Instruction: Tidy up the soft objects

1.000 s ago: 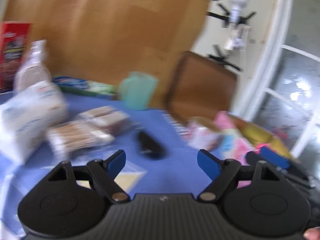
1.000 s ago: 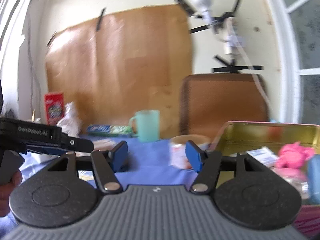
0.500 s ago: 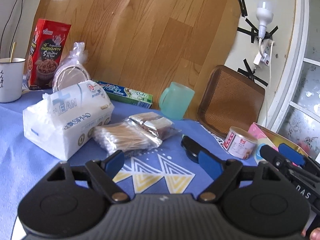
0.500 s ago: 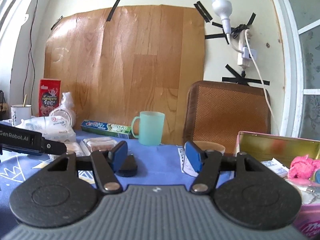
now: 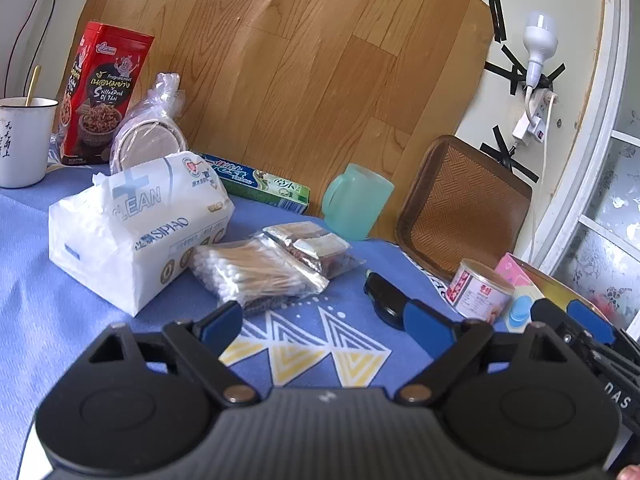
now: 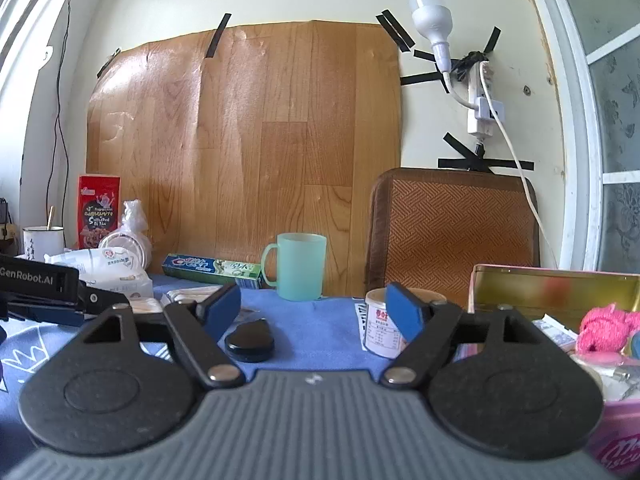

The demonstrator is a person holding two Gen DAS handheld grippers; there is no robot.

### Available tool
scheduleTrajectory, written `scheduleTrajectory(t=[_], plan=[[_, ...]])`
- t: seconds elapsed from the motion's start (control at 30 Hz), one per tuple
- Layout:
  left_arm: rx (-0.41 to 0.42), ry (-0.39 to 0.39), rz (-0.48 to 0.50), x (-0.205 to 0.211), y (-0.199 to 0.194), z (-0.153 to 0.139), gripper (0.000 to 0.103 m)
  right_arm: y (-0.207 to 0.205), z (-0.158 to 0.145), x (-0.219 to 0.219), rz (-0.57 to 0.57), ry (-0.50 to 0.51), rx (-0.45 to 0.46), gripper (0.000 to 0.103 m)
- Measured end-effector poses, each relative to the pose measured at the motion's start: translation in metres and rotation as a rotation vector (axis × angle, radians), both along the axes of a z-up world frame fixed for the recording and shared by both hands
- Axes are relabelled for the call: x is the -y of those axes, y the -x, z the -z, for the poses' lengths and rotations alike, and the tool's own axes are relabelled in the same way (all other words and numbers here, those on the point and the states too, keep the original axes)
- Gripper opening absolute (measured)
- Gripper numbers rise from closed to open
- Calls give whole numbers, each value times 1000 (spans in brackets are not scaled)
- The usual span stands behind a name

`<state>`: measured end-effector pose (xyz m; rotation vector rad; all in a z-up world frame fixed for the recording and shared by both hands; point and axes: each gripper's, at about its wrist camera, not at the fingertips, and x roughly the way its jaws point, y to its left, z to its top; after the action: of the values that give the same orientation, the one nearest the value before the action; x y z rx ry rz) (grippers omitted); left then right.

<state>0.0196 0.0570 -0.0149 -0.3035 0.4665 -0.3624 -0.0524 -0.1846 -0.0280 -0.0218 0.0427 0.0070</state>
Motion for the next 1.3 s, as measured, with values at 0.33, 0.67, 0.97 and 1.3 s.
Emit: scheduleTrajectory(t=[0.33, 0.67, 0.97, 1.3], plan=[[-2, -2, -1, 0, 0, 0, 93, 1, 0, 0, -18, -6, 0, 87], [-2, -1, 1, 0, 0, 0, 94, 1, 1, 0, -18, -6, 0, 88], [1, 3, -10, 0, 1, 1, 95, -6, 2, -3, -47, 7, -45, 88], [15, 72, -134, -19, 5, 0, 95, -76, -10, -28, -240, 4, -244, 88]])
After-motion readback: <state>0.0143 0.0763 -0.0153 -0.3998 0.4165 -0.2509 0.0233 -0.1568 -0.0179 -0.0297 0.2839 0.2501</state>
